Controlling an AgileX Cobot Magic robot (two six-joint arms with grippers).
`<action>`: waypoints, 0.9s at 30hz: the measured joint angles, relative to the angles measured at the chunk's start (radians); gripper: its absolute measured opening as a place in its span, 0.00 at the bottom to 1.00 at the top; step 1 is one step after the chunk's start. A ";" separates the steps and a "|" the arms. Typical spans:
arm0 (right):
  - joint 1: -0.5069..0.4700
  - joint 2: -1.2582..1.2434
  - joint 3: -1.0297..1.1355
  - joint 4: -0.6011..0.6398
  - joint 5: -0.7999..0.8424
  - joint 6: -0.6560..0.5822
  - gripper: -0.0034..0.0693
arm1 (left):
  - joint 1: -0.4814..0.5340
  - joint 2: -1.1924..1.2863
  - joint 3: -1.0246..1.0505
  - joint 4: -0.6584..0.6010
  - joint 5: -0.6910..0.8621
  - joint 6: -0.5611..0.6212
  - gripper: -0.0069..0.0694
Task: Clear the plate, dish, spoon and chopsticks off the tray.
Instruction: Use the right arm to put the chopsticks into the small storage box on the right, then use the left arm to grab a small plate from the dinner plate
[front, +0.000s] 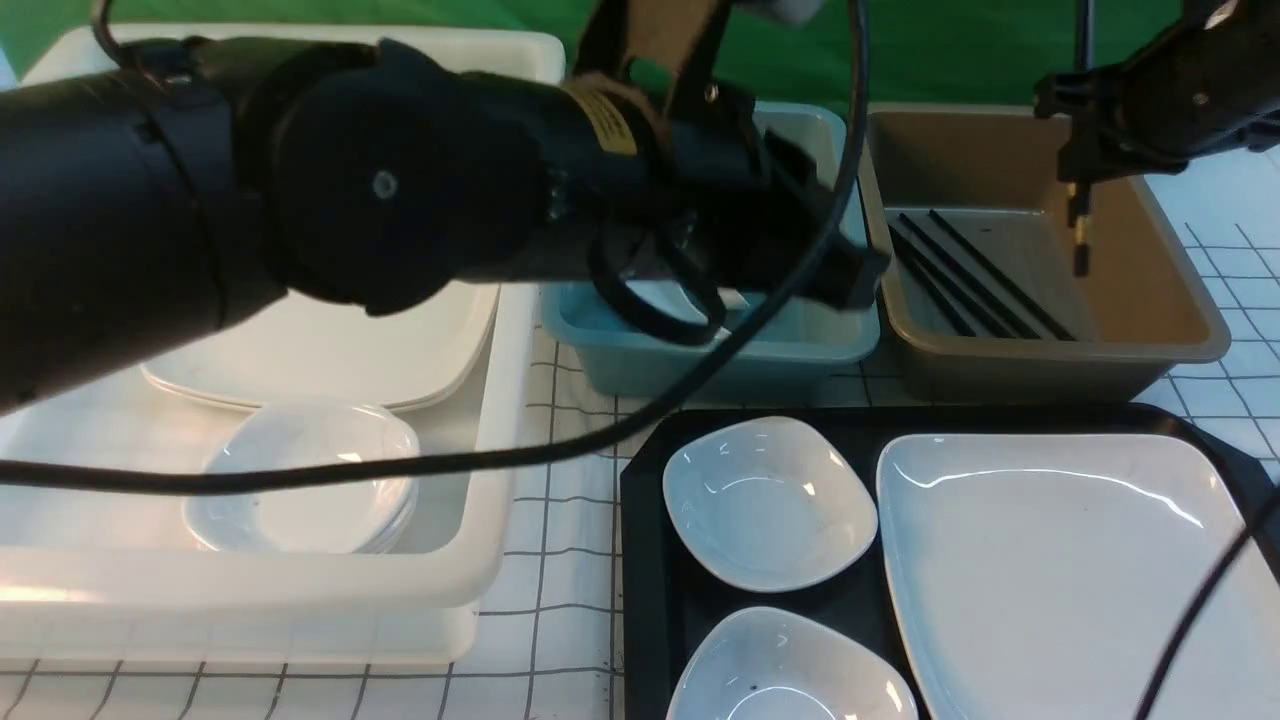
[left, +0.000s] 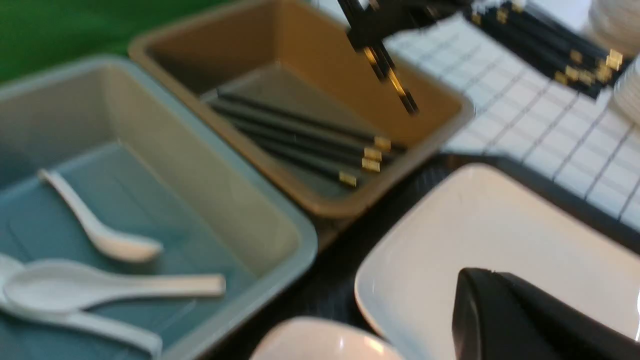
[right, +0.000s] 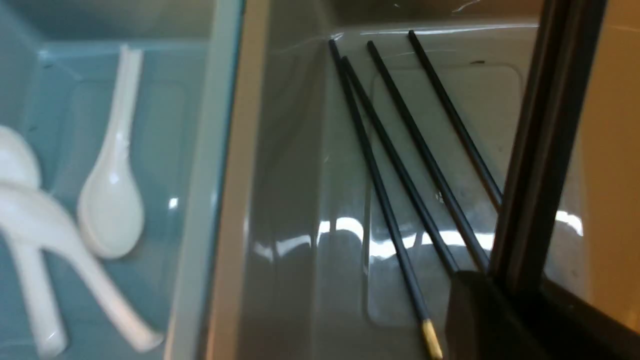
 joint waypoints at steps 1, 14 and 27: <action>0.000 0.006 -0.004 0.000 0.000 0.002 0.13 | 0.000 0.001 0.000 0.001 0.006 0.000 0.09; 0.000 0.062 -0.036 0.000 0.086 -0.017 0.60 | 0.000 0.015 -0.009 0.004 0.427 0.000 0.09; 0.045 -0.448 0.191 0.002 0.351 -0.149 0.05 | -0.005 0.116 -0.029 -0.017 0.658 0.000 0.09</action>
